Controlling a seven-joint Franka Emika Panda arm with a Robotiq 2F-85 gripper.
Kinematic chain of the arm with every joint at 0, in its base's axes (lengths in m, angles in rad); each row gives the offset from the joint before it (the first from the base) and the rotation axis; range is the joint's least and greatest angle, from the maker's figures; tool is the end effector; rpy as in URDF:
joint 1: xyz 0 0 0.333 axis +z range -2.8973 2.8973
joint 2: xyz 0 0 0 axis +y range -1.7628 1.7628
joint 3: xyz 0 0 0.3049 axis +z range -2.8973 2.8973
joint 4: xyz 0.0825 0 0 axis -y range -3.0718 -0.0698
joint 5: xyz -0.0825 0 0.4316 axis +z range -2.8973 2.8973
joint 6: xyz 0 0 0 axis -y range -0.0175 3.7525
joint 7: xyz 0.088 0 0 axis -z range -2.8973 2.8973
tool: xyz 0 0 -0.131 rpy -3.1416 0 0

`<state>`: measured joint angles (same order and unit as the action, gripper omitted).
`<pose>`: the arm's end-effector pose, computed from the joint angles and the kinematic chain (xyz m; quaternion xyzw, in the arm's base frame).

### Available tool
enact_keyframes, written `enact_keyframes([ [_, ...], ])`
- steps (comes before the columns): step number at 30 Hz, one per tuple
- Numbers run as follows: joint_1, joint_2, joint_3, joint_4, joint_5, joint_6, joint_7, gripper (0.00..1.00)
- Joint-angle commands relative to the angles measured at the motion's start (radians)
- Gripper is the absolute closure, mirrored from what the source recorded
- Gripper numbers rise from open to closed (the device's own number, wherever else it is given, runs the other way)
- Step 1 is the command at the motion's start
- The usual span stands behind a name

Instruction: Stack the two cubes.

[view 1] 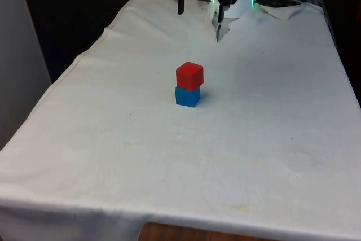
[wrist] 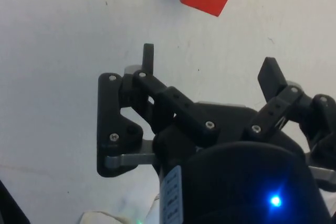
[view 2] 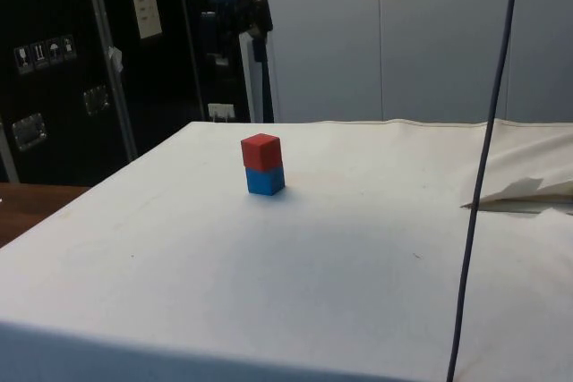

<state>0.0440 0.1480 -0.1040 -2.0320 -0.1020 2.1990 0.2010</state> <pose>0.6170 -0.0422 0.3146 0.9937 -0.1000 0.0131 0.0484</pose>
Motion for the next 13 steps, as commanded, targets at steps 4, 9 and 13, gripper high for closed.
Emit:
enact_keyframes([
  [4,0.001,-0.010,0.004,-0.007,-0.005,-0.002,-0.015,0.00],
  [9,0.002,-0.024,0.007,-0.021,-0.003,0.001,-0.039,0.00],
  [13,0.000,-0.023,0.009,-0.020,0.000,-0.001,-0.048,0.00],
])
